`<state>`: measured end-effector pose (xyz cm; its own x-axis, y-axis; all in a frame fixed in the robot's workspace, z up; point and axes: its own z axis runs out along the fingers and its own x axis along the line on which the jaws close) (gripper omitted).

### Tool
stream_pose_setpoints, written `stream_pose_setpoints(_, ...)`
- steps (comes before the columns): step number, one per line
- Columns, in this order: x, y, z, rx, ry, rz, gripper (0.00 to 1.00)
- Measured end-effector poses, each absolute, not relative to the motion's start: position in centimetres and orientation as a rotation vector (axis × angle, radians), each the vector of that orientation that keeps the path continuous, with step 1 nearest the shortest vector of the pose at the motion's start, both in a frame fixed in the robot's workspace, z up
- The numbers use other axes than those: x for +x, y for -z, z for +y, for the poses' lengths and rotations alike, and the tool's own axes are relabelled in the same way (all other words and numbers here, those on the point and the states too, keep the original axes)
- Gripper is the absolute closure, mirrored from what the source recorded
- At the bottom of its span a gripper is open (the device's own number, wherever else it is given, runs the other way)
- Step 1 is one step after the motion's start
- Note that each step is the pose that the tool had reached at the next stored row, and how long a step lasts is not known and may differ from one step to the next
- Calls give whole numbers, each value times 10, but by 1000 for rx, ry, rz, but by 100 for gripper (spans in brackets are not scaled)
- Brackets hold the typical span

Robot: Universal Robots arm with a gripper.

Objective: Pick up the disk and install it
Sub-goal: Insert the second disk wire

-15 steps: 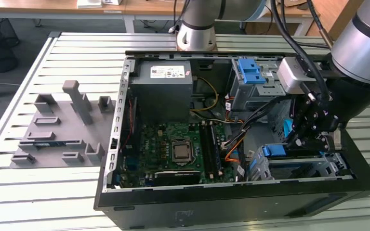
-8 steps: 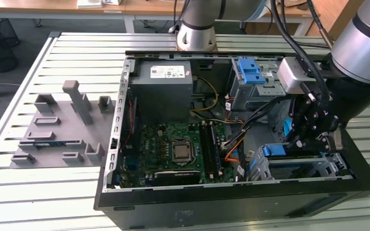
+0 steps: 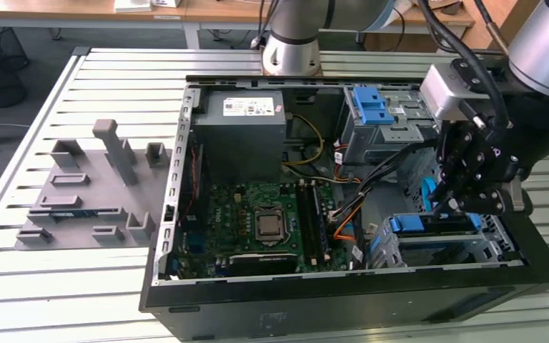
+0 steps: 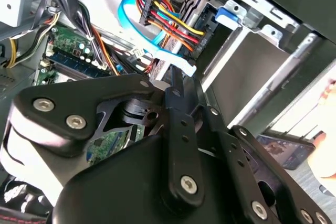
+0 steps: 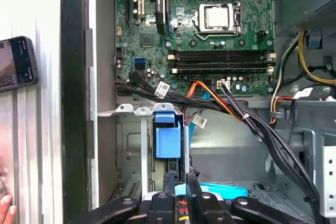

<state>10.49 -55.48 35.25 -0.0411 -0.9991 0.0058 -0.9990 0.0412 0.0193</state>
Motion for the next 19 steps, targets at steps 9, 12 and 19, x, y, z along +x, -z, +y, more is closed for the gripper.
stream_pose_setpoints(9,105,-361,-555,2163,16,-2254,84)
stream_pose_setpoints(12,105,-361,-555,2163,15,-2254,89)
stream_pose_setpoints(19,105,-361,-555,2163,16,-2254,89)
